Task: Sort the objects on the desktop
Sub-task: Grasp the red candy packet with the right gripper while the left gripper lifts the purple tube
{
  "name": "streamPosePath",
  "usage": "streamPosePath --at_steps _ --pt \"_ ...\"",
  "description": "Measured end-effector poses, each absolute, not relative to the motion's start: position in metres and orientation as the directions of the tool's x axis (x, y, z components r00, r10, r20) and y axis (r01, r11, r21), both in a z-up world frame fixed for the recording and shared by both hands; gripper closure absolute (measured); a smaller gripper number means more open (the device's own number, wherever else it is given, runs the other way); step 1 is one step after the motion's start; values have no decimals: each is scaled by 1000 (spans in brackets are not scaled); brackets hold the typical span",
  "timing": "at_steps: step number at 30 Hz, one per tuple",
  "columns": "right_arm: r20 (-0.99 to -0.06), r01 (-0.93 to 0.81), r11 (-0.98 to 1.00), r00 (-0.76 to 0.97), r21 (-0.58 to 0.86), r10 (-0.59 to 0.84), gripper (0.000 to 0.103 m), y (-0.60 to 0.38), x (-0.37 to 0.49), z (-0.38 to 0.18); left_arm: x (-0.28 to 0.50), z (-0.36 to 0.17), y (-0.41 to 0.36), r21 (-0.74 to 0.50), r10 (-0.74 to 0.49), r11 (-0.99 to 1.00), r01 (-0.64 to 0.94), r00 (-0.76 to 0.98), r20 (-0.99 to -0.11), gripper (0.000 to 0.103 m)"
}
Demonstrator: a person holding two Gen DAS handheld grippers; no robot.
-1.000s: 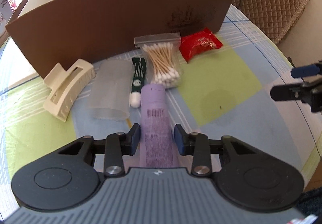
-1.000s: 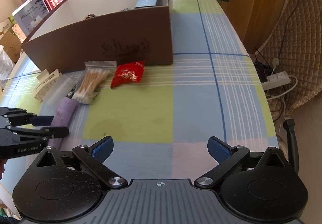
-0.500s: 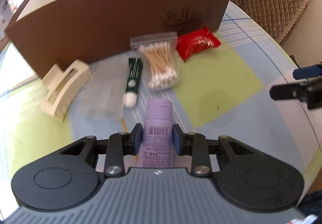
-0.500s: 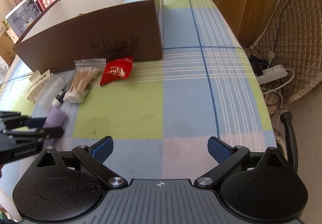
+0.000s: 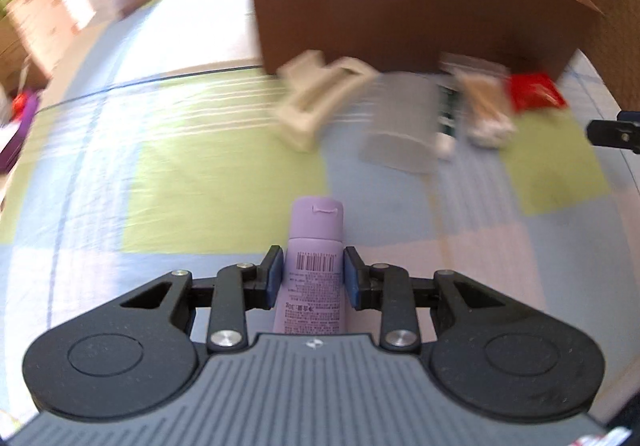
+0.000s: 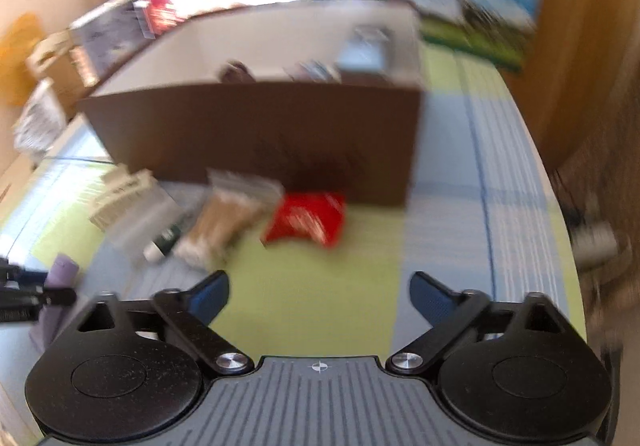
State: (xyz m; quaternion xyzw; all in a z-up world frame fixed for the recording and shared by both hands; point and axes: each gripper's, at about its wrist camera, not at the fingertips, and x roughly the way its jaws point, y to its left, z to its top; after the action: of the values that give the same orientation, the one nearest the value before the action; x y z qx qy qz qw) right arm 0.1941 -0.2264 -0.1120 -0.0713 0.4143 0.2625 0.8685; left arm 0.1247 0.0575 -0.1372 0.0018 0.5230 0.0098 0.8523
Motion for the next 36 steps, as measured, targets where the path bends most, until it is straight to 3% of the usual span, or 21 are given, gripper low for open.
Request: streamPosePath --at_steps 2,4,8,13,20,25,28,36 --pt "-731 -594 803 522 59 439 32 -219 201 -110 126 -136 70 8 33 998 -58 456 -889 76" --pt "-707 -669 743 514 23 485 36 -212 208 -112 127 -134 81 1 43 996 -93 455 -890 76" --pt "-716 -787 616 447 -30 537 40 -194 227 -123 131 -134 91 -16 44 992 -129 450 -892 76" --pt "-757 -842 526 419 -117 501 43 -178 236 -139 130 -134 93 -19 44 990 -137 446 -894 76" --pt "-826 -844 535 332 -43 456 64 -181 229 -145 131 -135 95 -27 41 989 -145 444 -895 76" --pt "-811 -802 595 384 -57 441 64 -183 230 -141 132 -136 95 -26 42 989 -145 446 -894 76" --pt "-807 -769 639 373 6 457 64 -184 238 -143 134 -136 94 -25 43 989 -145 446 -894 76" --pt "-813 -788 613 385 -44 436 62 -167 247 -151 137 -137 94 -25 44 989 -148 450 -892 76"
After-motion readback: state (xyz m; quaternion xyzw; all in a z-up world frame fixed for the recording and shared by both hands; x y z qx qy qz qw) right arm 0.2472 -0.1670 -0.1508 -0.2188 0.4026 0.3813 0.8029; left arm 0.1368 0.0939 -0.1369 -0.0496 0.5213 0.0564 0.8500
